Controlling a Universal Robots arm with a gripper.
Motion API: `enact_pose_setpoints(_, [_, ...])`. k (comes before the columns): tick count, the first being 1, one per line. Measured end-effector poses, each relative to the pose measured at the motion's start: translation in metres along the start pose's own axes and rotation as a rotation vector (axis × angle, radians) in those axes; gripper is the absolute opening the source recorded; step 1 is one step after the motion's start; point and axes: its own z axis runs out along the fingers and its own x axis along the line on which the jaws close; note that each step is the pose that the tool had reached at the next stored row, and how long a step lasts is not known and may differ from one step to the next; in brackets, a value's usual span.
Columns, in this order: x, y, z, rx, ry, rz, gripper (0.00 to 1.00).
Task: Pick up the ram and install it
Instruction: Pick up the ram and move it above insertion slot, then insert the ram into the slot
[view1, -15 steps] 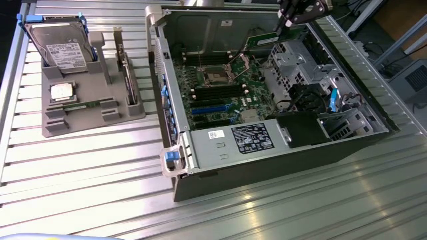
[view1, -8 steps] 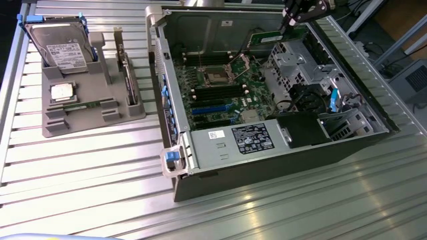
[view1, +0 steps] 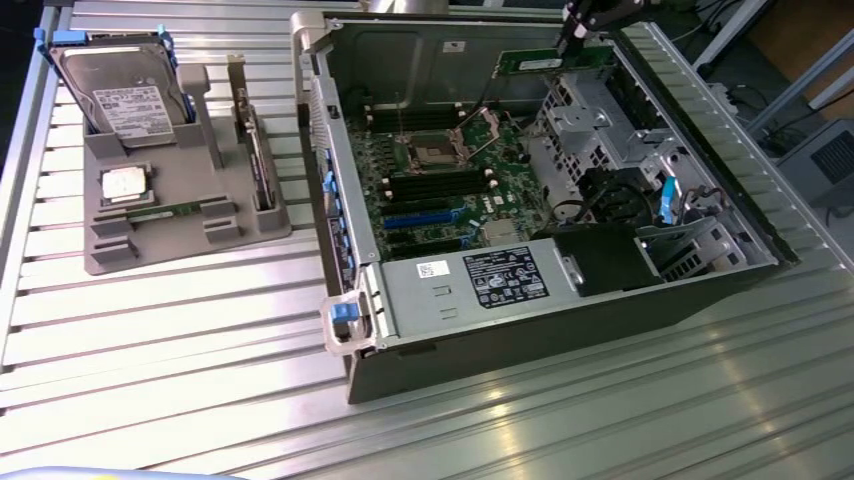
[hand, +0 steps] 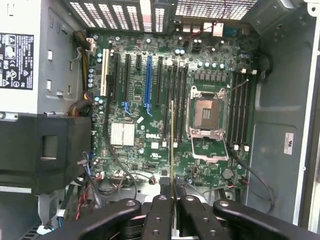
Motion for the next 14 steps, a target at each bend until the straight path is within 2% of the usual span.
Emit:
enact_pose_setpoints(2, [-0.002, -0.0041, 0.0, 0.0, -0.0001, 0.0, 0.13])
enact_pose_setpoints(4, [-0.003, -0.0124, -0.0001, 0.0, 0.0, 0.0, 0.13])
enact_pose_setpoints(14, [-0.003, -0.0126, 0.0, 0.0, -0.0001, 0.0, 0.13])
